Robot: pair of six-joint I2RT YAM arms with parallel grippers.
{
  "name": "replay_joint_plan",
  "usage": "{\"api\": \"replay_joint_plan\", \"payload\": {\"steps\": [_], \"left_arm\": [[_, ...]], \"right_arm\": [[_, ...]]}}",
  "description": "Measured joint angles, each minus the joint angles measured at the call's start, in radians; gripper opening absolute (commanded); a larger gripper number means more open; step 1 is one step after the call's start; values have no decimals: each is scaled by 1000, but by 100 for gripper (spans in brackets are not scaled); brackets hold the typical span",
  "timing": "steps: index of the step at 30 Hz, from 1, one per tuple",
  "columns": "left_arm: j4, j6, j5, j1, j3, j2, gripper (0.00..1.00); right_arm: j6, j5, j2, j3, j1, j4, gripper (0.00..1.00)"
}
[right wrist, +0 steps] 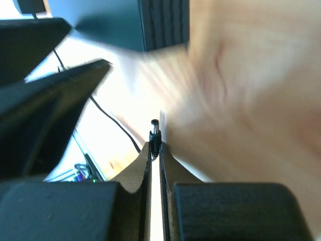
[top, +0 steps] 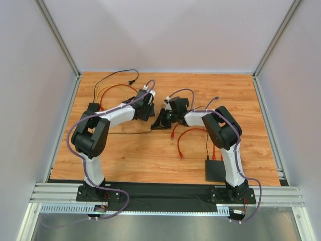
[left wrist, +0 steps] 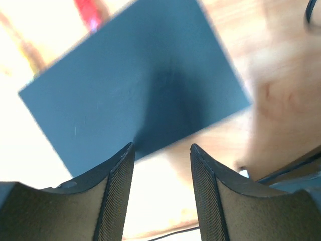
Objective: Pull the plug from the switch port
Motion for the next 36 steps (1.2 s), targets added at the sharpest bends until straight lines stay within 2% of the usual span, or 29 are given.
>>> {"api": "replay_joint_plan", "payload": {"steps": [2,5,7,9,13,18,28,29,32,36], "left_arm": [[17,-5,-4,0,-62,-50,59],[58,-22,-29,2,-180,-183,70],[72,-40,-39,5,-225,-264,72],[86,-64,-42,10,-260,-364,77],[86,-151,-43,25,-278,-527,80],[18,-356,-24,47,-313,-646,80],[-119,-860,89,61,-665,-973,80],[-122,-899,89,62,-689,-1017,83],[-132,-1038,86,67,-767,-1173,84],[-131,-1184,90,68,-828,-1266,85]], "right_arm": [[-6,-4,-30,-45,5,1,0],[-16,-5,-61,-88,21,0,0],[-16,-9,-72,-108,37,7,0],[-14,-16,-80,-122,47,11,0],[-13,-29,-90,-130,60,8,0],[-27,-45,-141,-127,59,-22,0],[10,-90,-301,-145,116,28,0],[16,-92,-312,-150,122,37,0],[41,-97,-342,-171,141,68,0],[65,-101,-357,-190,144,90,0]]}}
